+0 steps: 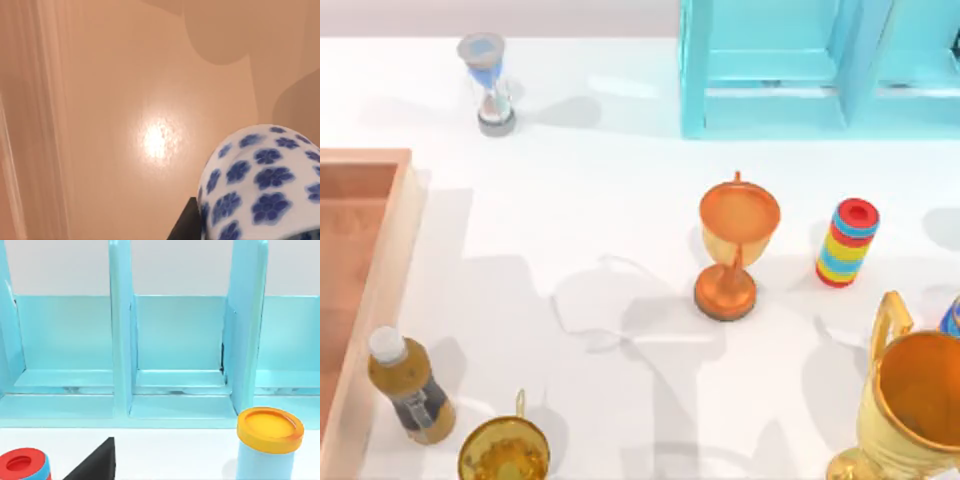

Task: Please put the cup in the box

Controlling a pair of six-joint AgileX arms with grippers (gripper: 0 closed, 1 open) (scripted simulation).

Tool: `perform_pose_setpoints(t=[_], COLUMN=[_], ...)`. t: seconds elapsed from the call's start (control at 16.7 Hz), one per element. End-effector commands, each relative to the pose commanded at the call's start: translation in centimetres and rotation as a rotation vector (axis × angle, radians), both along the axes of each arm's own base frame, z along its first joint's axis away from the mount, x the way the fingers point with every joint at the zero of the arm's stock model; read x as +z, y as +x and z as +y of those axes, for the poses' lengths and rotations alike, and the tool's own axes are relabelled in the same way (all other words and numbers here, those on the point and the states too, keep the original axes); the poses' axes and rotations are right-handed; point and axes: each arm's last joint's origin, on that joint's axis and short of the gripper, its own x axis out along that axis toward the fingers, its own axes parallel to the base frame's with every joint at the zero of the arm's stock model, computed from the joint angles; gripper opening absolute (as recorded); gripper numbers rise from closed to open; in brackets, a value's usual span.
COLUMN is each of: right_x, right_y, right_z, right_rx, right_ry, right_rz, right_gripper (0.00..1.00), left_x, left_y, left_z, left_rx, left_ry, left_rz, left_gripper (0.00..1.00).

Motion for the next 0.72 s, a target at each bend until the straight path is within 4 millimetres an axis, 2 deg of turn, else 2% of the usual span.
perform_pose_setpoints(t=[0.36,0.72], right_x=[0.00,0.00], right_y=[0.00,0.00], right_z=[0.00,0.00], right_rx=[0.000,0.000], right_ry=[0.000,0.000], right_rz=[0.000,0.000], right_gripper=[1.00,1.00], left_x=[0.00,0.00], left_y=[0.00,0.00], left_z=[0.00,0.00], left_rx=[0.000,0.000], left_ry=[0.000,0.000], left_rz=[0.000,0.000], left_gripper=[0.98,1.00])
